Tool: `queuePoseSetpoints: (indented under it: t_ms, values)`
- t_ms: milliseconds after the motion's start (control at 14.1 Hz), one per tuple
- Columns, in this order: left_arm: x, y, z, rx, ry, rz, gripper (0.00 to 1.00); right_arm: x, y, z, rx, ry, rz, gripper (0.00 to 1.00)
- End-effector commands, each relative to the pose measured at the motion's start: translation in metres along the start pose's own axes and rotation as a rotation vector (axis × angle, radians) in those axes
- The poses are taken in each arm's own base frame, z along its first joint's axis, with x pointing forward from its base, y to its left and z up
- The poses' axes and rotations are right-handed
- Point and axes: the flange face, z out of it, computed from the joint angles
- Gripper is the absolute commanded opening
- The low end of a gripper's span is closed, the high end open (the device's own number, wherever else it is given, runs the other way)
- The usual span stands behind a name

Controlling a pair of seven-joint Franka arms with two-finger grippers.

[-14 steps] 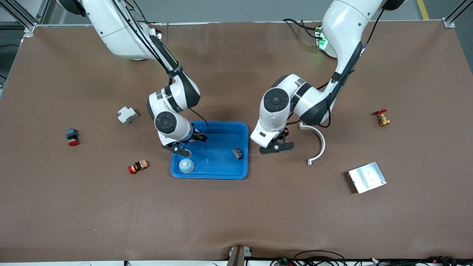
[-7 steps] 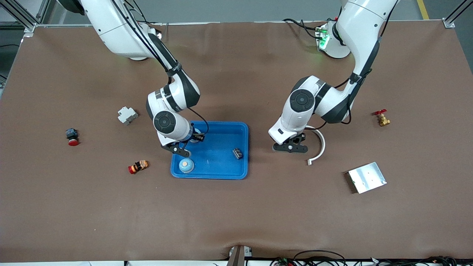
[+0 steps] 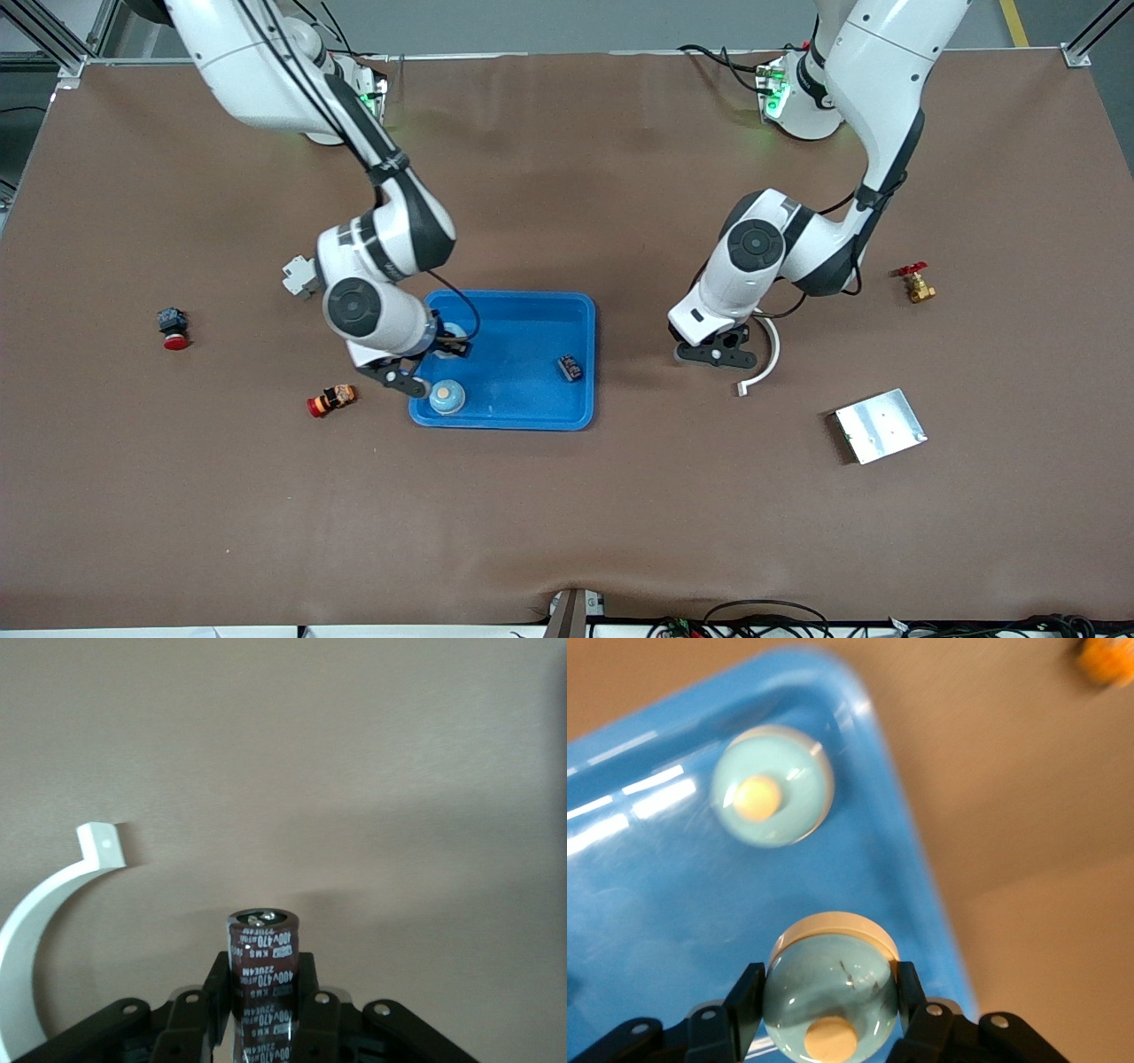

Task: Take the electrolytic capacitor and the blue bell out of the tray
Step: 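Carry the capacitor toward the white arc while the right gripper carries the bell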

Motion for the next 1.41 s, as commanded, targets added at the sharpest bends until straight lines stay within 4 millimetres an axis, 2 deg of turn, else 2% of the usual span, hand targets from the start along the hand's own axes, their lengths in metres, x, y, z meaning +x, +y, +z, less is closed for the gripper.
queuePoseSetpoints:
  t_ms: [0, 212, 424, 636, 707, 778, 849, 990, 1132, 1344]
  values:
    - [-0.007, -0.016, -0.007, 0.003, 0.009, 0.010, 0.00, 0.033, 0.062, -0.037, 0.006, -0.042, -0.063, 0.00]
    - [-0.007, -0.024, -0.004, 0.000, 0.013, -0.001, 0.00, 0.069, 0.150, -0.061, 0.012, -0.053, -0.182, 0.00]
    - [-0.017, -0.043, 0.009, 0.011, 0.033, 0.026, 0.00, 0.092, 0.245, -0.066, -0.065, -0.038, -0.325, 0.00]
    - [-0.029, -0.062, 0.022, 0.015, 0.062, 0.052, 0.00, 0.108, 0.327, -0.062, -0.084, -0.050, -0.406, 0.00]
    - [-0.032, -0.062, 0.024, 0.010, 0.066, 0.052, 0.00, 0.111, 0.352, -0.053, -0.085, -0.048, -0.435, 0.00]
    - [-0.032, -0.062, 0.025, 0.009, 0.064, 0.044, 0.00, 0.109, 0.369, -0.038, -0.088, -0.039, -0.438, 0.00]
    - [-0.032, -0.062, 0.026, 0.009, 0.063, 0.035, 0.00, 0.108, 0.375, -0.027, -0.091, -0.019, -0.436, 0.00]
    - [-0.033, -0.061, 0.026, 0.007, 0.063, 0.021, 0.00, 0.110, 0.385, -0.021, -0.095, -0.012, -0.426, 0.00]
    - [-0.034, -0.059, 0.027, 0.007, 0.060, -0.017, 0.00, 0.115, 0.380, -0.007, -0.109, -0.007, -0.438, 0.00]
    - [-0.036, -0.056, 0.030, 0.005, 0.054, -0.027, 0.00, 0.119, 0.387, 0.018, -0.120, -0.043, -0.437, 0.00]
